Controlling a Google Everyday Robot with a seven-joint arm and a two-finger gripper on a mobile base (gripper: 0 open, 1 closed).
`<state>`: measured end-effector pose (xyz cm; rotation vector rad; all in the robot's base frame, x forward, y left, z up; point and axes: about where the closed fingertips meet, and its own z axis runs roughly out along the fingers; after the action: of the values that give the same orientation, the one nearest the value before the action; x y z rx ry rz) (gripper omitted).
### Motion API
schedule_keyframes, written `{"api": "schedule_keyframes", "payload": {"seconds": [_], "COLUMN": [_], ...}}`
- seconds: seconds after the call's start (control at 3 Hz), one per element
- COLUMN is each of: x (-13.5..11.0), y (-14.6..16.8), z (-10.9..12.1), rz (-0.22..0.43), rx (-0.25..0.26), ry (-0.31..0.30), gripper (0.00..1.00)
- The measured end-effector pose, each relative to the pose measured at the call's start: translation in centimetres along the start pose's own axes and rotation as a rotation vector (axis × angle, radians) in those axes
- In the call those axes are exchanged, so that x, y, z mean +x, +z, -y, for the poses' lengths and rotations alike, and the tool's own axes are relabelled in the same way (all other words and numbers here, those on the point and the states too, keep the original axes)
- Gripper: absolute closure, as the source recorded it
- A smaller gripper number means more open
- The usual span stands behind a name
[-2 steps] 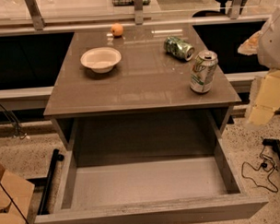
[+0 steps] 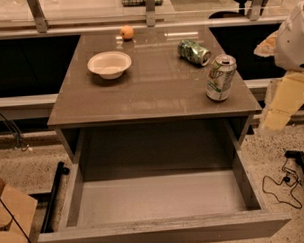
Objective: Place 7up can into top drawer
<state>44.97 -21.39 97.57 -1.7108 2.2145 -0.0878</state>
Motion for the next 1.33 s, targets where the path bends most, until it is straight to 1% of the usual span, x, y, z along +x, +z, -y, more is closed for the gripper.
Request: {"api": "schedule_keyframes", "payload": {"seconds": [0.33, 0.67, 1.0, 1.33], "x": [0.1, 0.3, 0.2, 0.1], "y": [1.1, 2.8, 4.7, 4.9], "z": [1.7, 3.9, 7.0, 7.5], "rz": [0.049, 0.091, 0.124, 0.130], "rx": [-0.022, -0.053, -0.081, -0.072], "ry": [0.020, 0.040, 0.056, 0.057], "gripper": [0.00, 0.00, 0.00, 0.00]}}
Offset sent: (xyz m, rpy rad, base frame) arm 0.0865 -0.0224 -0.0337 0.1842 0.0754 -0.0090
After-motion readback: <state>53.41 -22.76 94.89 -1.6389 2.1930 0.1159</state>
